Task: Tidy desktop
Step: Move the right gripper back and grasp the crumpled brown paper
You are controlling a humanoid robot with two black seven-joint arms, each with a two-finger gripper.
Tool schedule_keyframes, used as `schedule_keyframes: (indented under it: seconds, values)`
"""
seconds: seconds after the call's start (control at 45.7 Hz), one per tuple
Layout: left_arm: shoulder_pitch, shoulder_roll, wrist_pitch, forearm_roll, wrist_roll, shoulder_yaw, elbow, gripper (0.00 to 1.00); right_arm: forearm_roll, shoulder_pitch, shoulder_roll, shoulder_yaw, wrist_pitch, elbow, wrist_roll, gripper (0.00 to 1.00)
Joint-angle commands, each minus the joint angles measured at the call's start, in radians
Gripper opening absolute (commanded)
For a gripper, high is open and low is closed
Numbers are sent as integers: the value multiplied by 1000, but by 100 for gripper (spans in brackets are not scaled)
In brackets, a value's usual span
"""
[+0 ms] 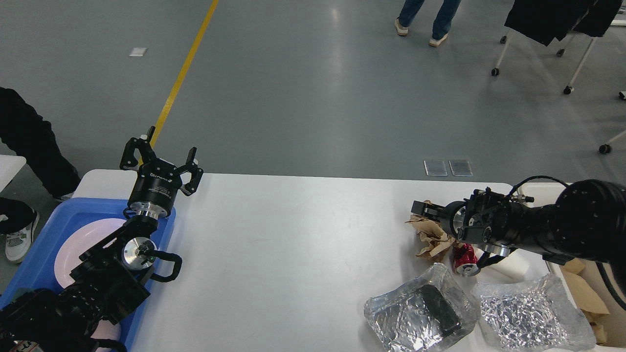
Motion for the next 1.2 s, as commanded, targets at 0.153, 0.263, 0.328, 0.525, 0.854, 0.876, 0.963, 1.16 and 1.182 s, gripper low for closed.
schedule_keyframes:
  seconds: [0.153, 0.263, 0.328, 0.525, 0.854, 0.876, 0.963, 1.16, 1.182]
  values:
    - [0, 0, 0, 1, 0, 0, 0, 97, 4, -81, 79, -3, -3, -88, -3, 100]
    - [0, 0, 0, 0, 0, 0, 0, 97, 3, -99, 89, -8, -12, -94, -3, 99]
    - [0, 0, 0, 1, 2, 0, 0, 97, 3, -113, 92, -9, -23, -97, -3, 91]
    - [0, 0, 0, 0, 0, 0, 0, 97, -2, -135, 94, -8, -46, -94, -3, 22]
    - [0, 0, 0, 0, 0, 0, 0, 97, 0, -124, 102, -5, -86, -82, -6, 0]
    - [0, 0, 0, 0, 2, 0, 0, 97, 1, -124, 103, -5, -87, -82, -6, 0]
    - [0, 0, 0, 0, 0, 0, 0, 97, -3, -122, 103, -5, -91, -74, -6, 0]
    - [0, 0, 0, 1, 0, 0, 0, 97, -10, -67, 88, -9, -91, -7, 0, 0]
    - [0, 0, 0, 0, 2, 0, 0, 97, -11, -50, 83, -9, -88, 8, 2, 0]
